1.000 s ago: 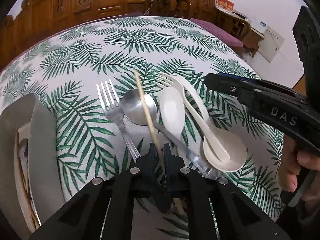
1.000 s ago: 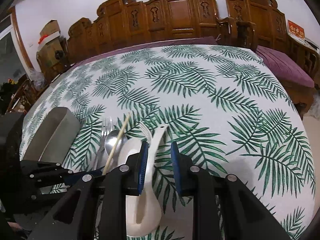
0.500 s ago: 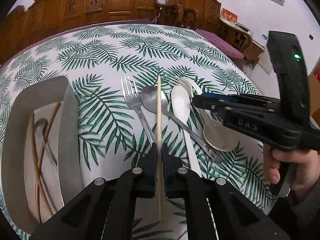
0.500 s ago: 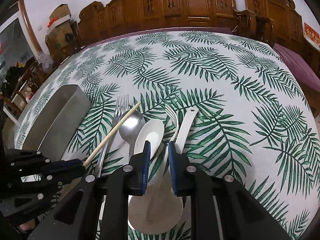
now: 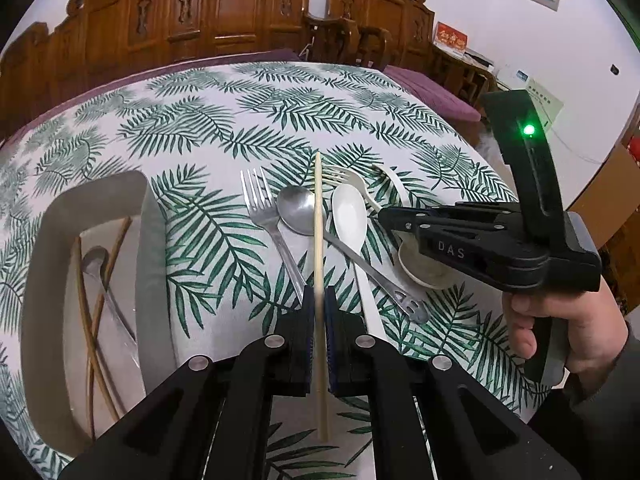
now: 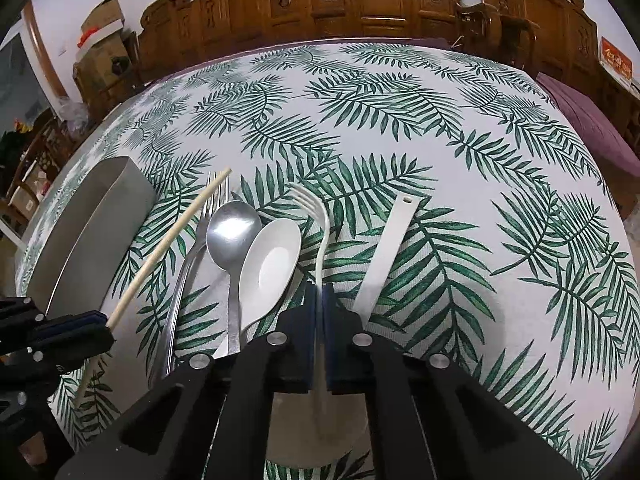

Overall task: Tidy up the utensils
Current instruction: 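Carry the chopstick into the tray with the left tool while the right tool grasps a metal fork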

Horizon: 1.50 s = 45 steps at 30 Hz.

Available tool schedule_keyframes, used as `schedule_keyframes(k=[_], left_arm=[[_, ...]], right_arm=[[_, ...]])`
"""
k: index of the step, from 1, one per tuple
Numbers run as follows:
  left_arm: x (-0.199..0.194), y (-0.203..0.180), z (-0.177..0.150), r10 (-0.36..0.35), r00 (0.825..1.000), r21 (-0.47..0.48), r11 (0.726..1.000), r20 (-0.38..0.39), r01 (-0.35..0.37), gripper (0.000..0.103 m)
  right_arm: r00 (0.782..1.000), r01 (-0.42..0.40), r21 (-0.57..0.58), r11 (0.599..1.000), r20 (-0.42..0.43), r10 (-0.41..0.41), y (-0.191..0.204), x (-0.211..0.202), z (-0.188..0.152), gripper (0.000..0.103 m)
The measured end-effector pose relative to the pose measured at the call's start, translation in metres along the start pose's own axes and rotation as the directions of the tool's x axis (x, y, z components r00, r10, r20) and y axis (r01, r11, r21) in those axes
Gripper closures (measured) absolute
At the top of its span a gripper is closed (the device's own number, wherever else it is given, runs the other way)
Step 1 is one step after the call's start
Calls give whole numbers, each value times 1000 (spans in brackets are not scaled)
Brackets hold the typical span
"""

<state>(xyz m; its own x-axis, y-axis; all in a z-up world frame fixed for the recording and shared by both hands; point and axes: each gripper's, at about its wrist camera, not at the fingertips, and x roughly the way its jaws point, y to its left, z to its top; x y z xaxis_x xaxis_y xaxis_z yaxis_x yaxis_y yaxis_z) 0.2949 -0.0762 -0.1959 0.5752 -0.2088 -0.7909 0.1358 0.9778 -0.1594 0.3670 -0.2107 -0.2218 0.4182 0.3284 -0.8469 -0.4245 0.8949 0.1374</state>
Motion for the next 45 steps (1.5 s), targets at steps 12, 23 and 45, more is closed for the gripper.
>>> schedule_keyframes(k=[12,23,45], left_arm=[[-35,13,-3,33,999,5,999,22,-33,99],[-66,38,-9,71,996,-24,997,49,-70,99],[-47,109,-14,161,986,-95,982,-40,-164,99]], right_arm=[[992,-30,20,999,121,28,9,-31,9,99],[989,-45,-11,999,139,46,35,-40,-1,99],[988,-40,-54,998,149,48,56,-44,-8,99]])
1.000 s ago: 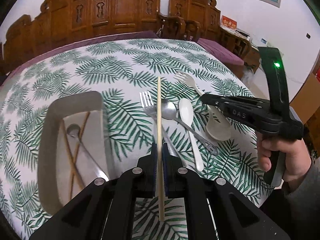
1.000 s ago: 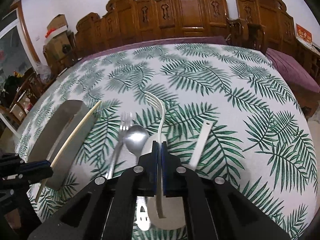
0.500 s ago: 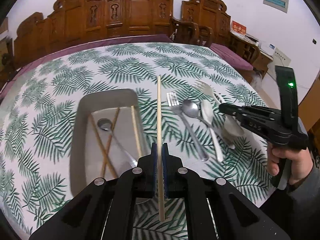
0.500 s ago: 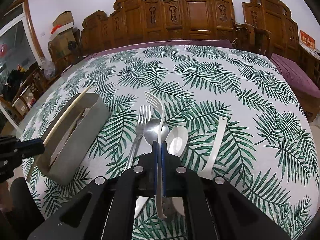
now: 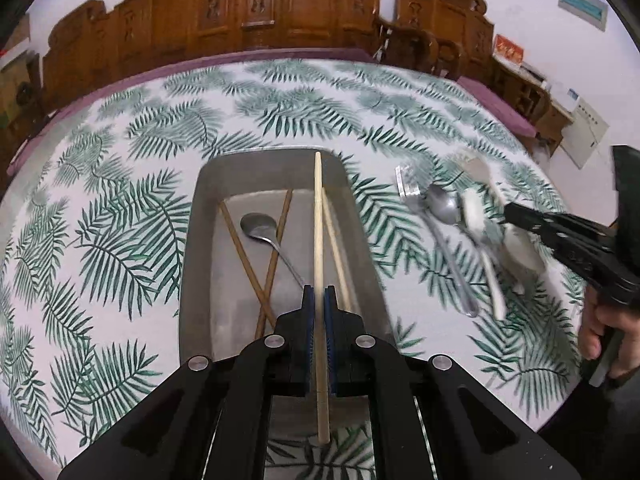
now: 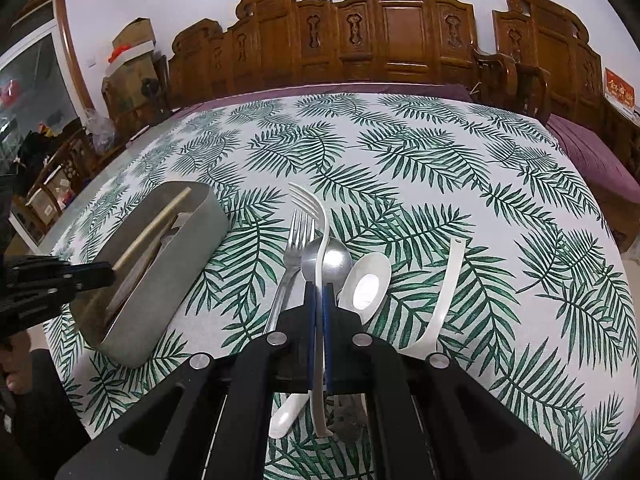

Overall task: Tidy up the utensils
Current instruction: 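Carry the chopstick into the tray with the left tool while the right tool grasps a metal fork, then open the left tool to drop the chopstick in the tray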

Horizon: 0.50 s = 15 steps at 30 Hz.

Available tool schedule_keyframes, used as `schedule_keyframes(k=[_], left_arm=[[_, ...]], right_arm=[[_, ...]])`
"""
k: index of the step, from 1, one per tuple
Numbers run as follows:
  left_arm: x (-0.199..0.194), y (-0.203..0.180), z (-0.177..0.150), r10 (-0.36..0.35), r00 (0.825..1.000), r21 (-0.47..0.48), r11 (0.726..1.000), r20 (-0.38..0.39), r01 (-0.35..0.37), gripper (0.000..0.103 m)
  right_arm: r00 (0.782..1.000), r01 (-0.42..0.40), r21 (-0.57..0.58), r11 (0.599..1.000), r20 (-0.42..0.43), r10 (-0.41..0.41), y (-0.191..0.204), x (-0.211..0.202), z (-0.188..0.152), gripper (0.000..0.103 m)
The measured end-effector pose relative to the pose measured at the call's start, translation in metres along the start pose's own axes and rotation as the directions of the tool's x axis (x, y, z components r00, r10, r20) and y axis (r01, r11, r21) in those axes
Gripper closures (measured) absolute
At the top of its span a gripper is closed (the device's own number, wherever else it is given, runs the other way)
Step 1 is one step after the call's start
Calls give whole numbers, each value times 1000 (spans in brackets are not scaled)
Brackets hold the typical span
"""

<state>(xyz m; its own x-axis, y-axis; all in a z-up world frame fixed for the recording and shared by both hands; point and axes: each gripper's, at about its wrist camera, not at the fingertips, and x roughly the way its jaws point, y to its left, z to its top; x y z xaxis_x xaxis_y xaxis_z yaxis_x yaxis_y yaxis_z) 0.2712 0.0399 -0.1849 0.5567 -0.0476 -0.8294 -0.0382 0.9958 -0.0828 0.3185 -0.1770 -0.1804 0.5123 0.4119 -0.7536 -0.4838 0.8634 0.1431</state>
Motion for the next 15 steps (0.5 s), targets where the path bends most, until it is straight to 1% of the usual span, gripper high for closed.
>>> schedule_keyframes(k=[7,13,15], left_arm=[[19,0,2,35,999,30,999,-39,-34,99],[24,-1,0,46,998,33,998,-50,-44,99],[22,-1,0,49,998,32,998,-48,-47,94]], right_arm=[[1000,-3,-3,1000,2,3,1,0,0,99],[1000,-11,-5,1000,8,11,4,-2,1,99],[1000,-13,-7,1000,9,13,5,-2,2,99]])
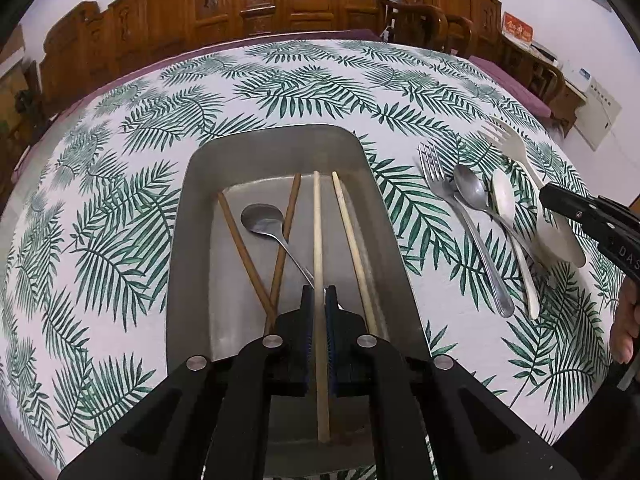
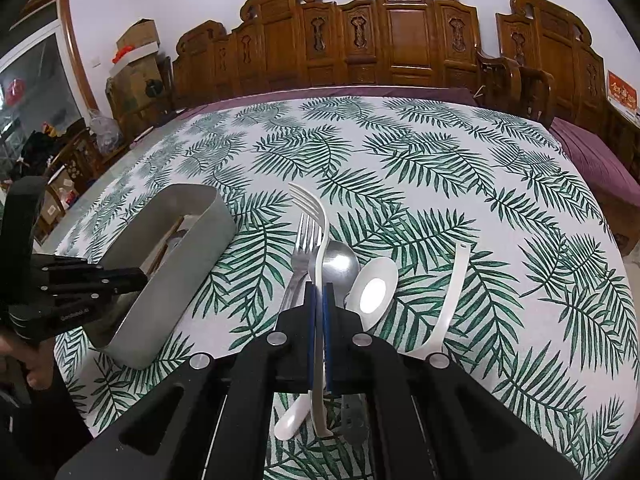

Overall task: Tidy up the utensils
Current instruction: 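Open the left tool to drop the chopstick in the tray, then carry the metal fork into the tray and open the right tool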

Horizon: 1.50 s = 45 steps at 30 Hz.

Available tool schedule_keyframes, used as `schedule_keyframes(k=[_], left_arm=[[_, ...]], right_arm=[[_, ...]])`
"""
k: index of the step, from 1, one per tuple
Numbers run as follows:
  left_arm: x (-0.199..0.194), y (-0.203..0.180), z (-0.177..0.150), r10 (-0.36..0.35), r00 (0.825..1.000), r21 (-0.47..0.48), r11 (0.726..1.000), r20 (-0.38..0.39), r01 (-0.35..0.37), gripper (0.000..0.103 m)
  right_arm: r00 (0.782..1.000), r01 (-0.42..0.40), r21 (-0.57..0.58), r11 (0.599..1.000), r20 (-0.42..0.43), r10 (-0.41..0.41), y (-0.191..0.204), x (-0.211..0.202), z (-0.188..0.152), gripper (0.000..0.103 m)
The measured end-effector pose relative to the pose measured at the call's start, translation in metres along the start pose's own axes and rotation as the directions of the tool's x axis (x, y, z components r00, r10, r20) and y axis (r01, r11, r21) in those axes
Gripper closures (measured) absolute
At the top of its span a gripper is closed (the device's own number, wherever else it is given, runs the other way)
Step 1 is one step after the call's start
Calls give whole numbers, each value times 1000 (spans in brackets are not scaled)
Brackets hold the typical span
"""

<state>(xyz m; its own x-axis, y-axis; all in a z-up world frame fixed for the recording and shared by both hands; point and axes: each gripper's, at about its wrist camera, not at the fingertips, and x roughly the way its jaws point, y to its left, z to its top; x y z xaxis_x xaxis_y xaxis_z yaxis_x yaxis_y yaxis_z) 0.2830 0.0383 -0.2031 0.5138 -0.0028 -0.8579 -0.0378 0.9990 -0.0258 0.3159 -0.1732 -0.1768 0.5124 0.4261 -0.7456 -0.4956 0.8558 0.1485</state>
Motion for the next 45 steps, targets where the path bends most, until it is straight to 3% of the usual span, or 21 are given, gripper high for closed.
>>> schedule_keyframes(k=[7,13,15,20,30,45], left_arm=[[-24,1,-8,0,999,4,1000,49,0,84],[-47,5,-20,-16,996,-6,1000,87,16,59],[-53,7,-23,-19,995,-12,1000,98,20,44],[-67,10,-30,-7,993,-19,1000,121,9,22],[-86,18,-41,-7,989,-60,998,150,16,21],[-114,43,-54,47,986,-92,995,162,-33,21]], right_arm=[[1000,-8,-7,1000,4,8,8,-3,0,99],[1000,-20,-29,999,7,21,19,-4,0,99],[1000,-27,-38,999,8,27,24,-5,0,99],[999,-41,-62,997,10,41,34,-7,-2,99],[996,-86,-90,992,20,88,52,-16,-2,99],[987,-153,-145,978,28,158,97,-28,5,99]])
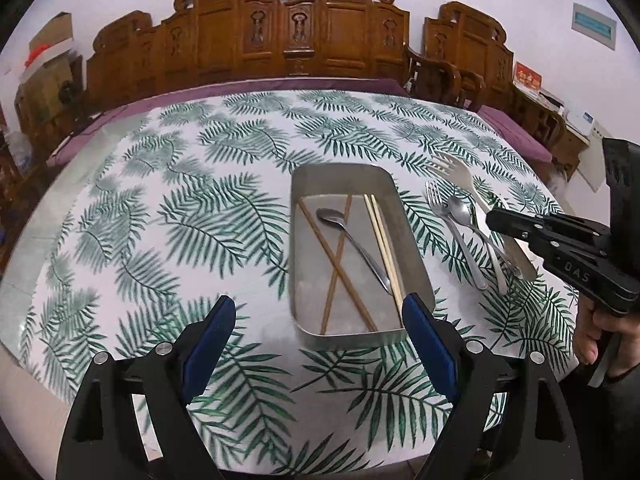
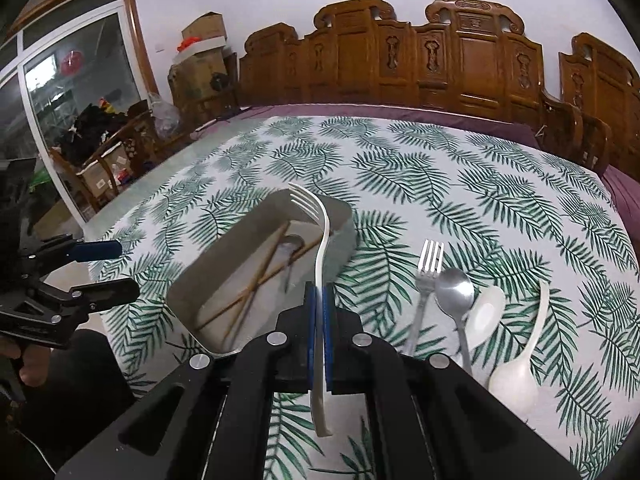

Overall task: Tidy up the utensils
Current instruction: 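Carry the metal fork into the tray and open the right tool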

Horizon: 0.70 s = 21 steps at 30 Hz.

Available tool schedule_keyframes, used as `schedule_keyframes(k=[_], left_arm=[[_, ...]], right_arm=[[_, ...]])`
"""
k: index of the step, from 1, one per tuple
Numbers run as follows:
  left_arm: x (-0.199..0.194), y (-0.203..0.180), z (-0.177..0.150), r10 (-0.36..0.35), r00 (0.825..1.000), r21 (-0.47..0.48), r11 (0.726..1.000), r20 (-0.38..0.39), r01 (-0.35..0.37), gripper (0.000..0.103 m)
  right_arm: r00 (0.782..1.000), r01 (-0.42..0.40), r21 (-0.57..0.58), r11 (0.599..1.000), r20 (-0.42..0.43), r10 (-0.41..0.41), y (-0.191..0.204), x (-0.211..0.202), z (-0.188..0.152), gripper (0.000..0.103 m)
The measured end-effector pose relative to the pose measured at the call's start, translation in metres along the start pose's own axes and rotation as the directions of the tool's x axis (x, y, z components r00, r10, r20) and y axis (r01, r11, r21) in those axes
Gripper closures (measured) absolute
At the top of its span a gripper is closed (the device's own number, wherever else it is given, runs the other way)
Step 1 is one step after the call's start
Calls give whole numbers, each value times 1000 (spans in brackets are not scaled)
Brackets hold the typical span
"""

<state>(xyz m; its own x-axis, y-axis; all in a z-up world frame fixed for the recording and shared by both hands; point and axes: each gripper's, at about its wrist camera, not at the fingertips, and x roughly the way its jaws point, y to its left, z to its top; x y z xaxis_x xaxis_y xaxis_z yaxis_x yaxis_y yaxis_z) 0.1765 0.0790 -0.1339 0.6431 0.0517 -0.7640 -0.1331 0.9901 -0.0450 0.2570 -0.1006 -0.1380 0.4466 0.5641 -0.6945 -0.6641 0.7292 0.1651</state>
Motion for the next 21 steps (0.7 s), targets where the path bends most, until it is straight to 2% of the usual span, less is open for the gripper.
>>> schedule_keyframes(k=[7,13,21], left_arm=[[-19,24,14,6,1000,2,1000,24,-6,21],[-29,39,25,3,999,5,1000,44,-4,21],[-25,53,40,-5,999,28,1000,47,3,21]], right_arm=[[1000,-2,-1,1000,-18,2,22,13,22,99],[997,15,29,999,-82,-12,40,45,31,99],[988,37,85,996,-154,-24,43,85,42,99]])
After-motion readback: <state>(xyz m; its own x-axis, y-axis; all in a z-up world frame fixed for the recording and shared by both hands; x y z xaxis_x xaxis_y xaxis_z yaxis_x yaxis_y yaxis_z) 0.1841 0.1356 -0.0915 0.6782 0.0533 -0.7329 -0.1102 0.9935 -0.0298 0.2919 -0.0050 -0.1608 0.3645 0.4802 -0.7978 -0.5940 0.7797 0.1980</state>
